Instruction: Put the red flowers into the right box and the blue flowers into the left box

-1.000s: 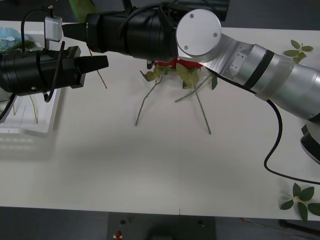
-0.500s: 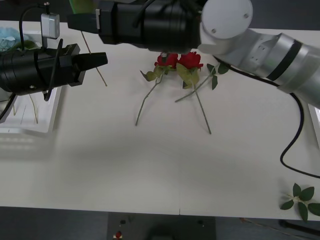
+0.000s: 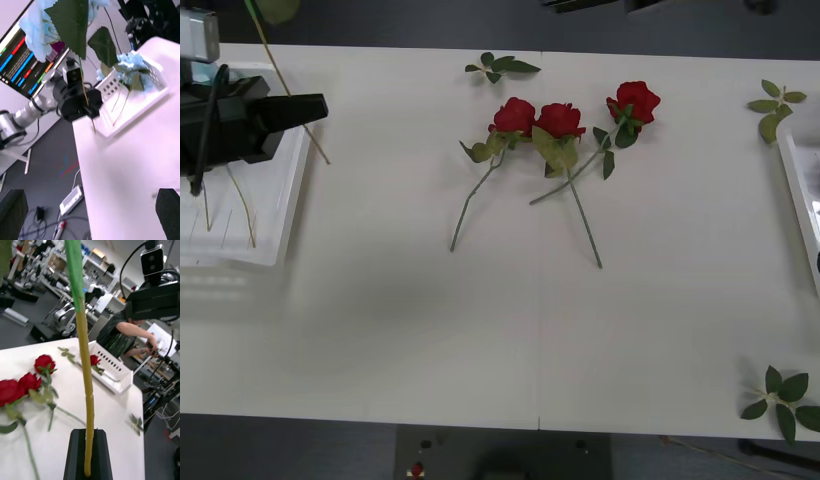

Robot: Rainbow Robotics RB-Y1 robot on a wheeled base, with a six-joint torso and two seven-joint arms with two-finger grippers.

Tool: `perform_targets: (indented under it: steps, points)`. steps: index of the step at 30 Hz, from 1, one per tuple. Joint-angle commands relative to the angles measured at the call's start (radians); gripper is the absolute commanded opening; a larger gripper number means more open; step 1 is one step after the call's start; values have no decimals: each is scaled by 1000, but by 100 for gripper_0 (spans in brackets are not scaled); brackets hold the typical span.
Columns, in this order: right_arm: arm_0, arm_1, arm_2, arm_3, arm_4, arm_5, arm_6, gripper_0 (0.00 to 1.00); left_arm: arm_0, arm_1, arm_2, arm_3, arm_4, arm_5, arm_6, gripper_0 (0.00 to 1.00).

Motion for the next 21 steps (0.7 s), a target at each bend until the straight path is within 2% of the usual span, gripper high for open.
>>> perform_targets:
  steps: [1, 8, 14, 17, 21]
  points:
    - [-27, -14, -66, 90, 73, 191, -75, 100, 63, 130, 57, -20, 6, 7, -13, 0]
    - [-32, 0, -86, 138, 351, 404, -305, 100, 177, 296, 102, 37, 4, 6, 66, 0]
    - [-32, 41, -86, 138, 547, 419, -489, 100, 209, 371, 115, 142, -64, 0, 135, 0]
    - [-32, 76, -79, 138, 656, 386, -611, 100, 209, 382, 194, 179, -252, 1, 241, 0]
    - [-30, 115, -51, 148, 761, 335, -733, 100, 207, 380, 278, 146, -501, 1, 398, 0]
